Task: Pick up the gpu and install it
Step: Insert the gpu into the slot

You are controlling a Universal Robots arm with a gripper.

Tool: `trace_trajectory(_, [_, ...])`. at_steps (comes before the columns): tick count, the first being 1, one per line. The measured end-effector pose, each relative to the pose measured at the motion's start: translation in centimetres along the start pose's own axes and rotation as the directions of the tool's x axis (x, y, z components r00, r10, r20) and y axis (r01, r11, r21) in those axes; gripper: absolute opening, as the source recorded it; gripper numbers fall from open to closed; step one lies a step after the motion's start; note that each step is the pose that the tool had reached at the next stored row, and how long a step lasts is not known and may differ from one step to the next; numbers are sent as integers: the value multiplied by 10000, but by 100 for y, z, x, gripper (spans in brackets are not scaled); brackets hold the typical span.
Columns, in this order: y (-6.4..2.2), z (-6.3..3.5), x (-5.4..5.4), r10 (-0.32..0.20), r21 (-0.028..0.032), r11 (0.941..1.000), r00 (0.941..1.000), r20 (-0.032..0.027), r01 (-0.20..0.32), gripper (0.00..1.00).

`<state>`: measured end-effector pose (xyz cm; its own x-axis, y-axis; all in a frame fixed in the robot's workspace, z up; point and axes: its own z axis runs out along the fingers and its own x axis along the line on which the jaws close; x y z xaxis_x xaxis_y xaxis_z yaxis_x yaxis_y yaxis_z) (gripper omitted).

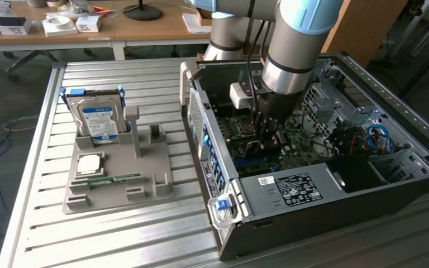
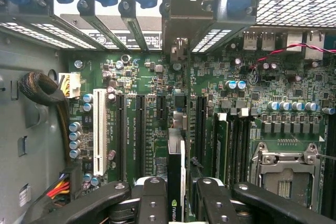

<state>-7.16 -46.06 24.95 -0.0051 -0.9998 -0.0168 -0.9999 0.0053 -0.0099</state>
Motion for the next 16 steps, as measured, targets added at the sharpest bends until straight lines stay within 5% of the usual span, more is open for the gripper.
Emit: trace_trajectory(16, [5, 22, 0, 0, 0, 10000, 10000, 1, 0, 26])
